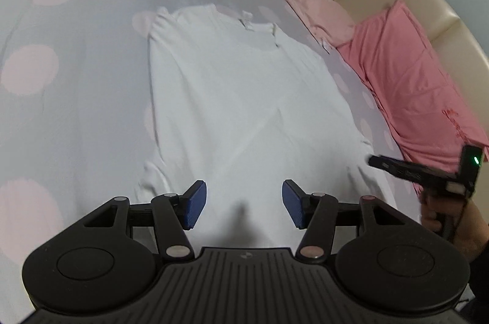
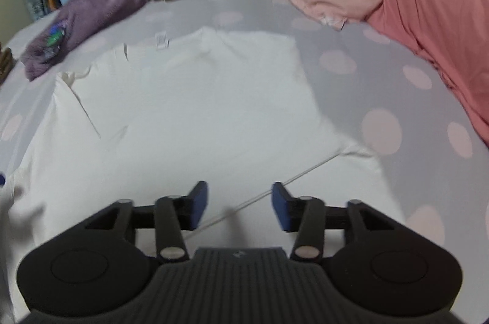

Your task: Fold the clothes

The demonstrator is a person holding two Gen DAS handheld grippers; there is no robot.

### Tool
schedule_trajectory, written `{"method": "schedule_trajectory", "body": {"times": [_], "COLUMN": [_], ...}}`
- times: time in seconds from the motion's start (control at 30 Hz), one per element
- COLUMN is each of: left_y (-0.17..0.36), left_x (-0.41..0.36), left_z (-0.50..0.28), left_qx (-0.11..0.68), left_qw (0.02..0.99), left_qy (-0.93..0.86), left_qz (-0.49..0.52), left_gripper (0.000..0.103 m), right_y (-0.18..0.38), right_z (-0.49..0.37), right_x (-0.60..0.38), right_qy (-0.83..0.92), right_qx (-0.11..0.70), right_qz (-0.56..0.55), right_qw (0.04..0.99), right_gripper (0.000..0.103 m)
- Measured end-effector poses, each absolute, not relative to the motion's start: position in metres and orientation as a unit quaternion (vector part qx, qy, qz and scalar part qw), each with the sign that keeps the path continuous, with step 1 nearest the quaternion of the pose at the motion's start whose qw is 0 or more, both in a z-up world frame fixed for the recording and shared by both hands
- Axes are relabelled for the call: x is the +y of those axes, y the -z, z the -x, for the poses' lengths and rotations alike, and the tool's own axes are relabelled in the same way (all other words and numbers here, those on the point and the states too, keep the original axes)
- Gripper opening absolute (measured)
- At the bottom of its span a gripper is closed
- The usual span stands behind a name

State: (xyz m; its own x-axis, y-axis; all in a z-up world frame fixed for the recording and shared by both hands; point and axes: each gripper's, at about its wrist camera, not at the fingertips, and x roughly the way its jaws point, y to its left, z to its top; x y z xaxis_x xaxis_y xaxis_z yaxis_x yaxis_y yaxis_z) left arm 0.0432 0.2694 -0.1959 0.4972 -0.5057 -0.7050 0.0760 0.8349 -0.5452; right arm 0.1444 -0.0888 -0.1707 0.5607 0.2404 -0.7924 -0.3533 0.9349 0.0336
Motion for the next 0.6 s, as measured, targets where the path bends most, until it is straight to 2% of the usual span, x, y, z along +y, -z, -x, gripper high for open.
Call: {"method": "schedule_trajectory", "body": {"times": [0.3,0.6], "left_y": [0.199,0.203], "left_x": [0.27,0.275], "left_z": [-0.007,0.011], "left_qx": [0.48,0.483], "left_qw": [0.834,0.836], "left_qy": [0.157,0.135], "left_qz": [0.222,0.223], "left_gripper": [0.053,0.053], "right_y": [0.173,0.176], "right_z": [-0.128,-0.122], "right_x": [-0.044,-0.043], "right_qy": [-0.191,-0.197], "right_qx": [0.444,0.455], "right_qz": [0.056,0.067], "right_qw": [0.874,0.866], "right_gripper": [0.055,0.055]}}
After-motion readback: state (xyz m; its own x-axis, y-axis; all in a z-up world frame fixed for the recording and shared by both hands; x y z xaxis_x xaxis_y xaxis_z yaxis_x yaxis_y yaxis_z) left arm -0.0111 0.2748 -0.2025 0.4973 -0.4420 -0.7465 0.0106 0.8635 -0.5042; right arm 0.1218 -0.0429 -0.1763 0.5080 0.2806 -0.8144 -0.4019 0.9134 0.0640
